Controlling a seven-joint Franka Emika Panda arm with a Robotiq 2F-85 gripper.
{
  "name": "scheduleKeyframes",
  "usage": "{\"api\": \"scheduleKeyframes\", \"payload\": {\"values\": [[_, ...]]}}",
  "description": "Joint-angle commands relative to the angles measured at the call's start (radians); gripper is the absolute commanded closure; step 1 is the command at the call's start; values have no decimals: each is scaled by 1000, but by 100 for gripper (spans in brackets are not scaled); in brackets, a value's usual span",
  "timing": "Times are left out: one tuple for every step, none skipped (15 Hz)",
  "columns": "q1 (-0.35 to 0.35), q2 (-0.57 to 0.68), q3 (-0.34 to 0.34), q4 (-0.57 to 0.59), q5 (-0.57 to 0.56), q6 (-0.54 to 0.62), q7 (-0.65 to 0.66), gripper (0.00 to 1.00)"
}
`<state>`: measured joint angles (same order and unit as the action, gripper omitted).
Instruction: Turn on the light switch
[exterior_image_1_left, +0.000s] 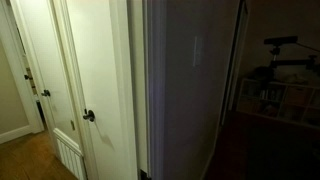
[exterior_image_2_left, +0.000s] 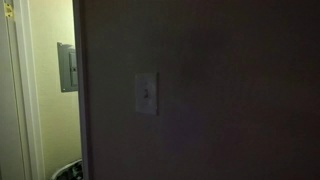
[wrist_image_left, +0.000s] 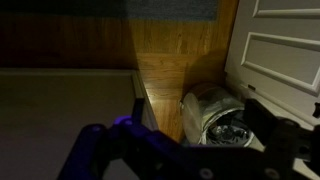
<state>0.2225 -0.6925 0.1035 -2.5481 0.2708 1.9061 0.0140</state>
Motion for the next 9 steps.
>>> {"api": "scheduleKeyframes", "payload": {"values": [[-11,0,9,3,6,-4,-6,0],[-11,0,9,3,6,-4,-6,0],[-11,0,9,3,6,-4,-6,0],[-11,0,9,3,6,-4,-6,0],[-11,0,9,3,6,-4,-6,0],[-11,0,9,3,6,-4,-6,0],[-11,0,9,3,6,-4,-6,0],[-16,3,9,-2,2,3,-6,0],[-18,6,7,-3,1,6,-7,0]]}}
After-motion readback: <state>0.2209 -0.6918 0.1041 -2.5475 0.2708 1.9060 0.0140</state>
